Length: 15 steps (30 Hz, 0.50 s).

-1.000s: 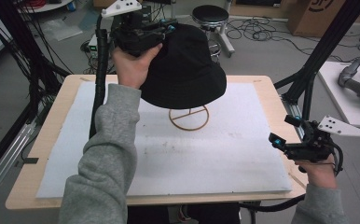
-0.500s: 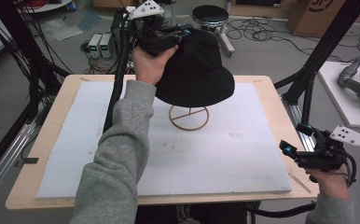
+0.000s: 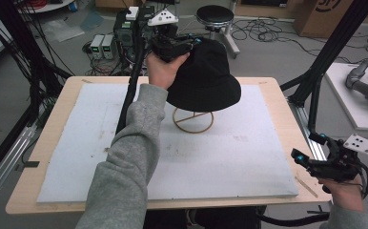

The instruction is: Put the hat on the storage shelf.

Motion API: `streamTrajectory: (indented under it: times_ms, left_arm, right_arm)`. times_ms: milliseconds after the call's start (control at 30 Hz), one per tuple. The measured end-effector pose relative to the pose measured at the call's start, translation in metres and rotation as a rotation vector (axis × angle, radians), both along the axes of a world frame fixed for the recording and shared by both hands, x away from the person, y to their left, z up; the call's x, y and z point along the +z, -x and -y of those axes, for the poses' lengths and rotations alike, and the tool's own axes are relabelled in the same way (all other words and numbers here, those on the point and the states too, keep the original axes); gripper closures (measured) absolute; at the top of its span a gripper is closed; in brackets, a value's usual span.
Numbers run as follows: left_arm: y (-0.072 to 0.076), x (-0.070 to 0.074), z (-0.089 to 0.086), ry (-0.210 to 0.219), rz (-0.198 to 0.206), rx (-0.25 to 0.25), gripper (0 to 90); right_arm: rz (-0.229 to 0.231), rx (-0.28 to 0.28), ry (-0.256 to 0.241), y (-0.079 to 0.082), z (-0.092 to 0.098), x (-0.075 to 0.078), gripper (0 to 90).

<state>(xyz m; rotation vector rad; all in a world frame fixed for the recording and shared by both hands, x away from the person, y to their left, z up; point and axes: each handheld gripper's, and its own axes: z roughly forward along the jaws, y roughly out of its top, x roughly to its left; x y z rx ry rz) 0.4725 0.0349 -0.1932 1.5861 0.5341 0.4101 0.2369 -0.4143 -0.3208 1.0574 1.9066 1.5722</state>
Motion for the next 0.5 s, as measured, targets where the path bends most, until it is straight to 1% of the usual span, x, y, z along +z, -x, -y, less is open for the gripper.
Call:
streamTrajectory:
  times_ms: [100, 133, 267, 367, 433, 467, 500]
  left_arm:
    - [-0.003, -0.005, 0.001, -0.01, -0.012, -0.002, 84.5]
    - [-0.004, -0.006, 0.001, -0.012, -0.016, -0.004, 84.6]
    - [-0.005, -0.009, 0.003, -0.011, -0.024, -0.015, 84.5]
    - [-0.005, -0.011, 0.005, -0.021, -0.033, -0.018, 84.5]
    - [-0.005, -0.013, 0.005, -0.03, -0.041, -0.015, 84.4]
    - [-0.005, -0.014, 0.005, -0.034, -0.042, -0.015, 84.4]
    - [-0.006, -0.014, 0.005, -0.037, -0.048, -0.015, 84.5]
  right_arm:
    - [-0.004, 0.001, 0.003, 0.0, 0.0, -0.001, 1.2]
    - [-0.012, -0.002, 0.005, 0.0, 0.0, -0.002, 1.2]
    - [-0.018, 0.002, 0.007, -0.002, -0.001, -0.004, 1.2]
    - [-0.017, 0.009, 0.013, -0.003, -0.002, -0.005, 1.2]
    - [-0.025, 0.012, 0.013, -0.002, -0.003, -0.004, 1.2]
    - [-0.019, 0.012, 0.016, -0.003, -0.003, -0.004, 1.2]
    - [-0.019, 0.011, 0.01, -0.002, -0.003, -0.004, 1.2]
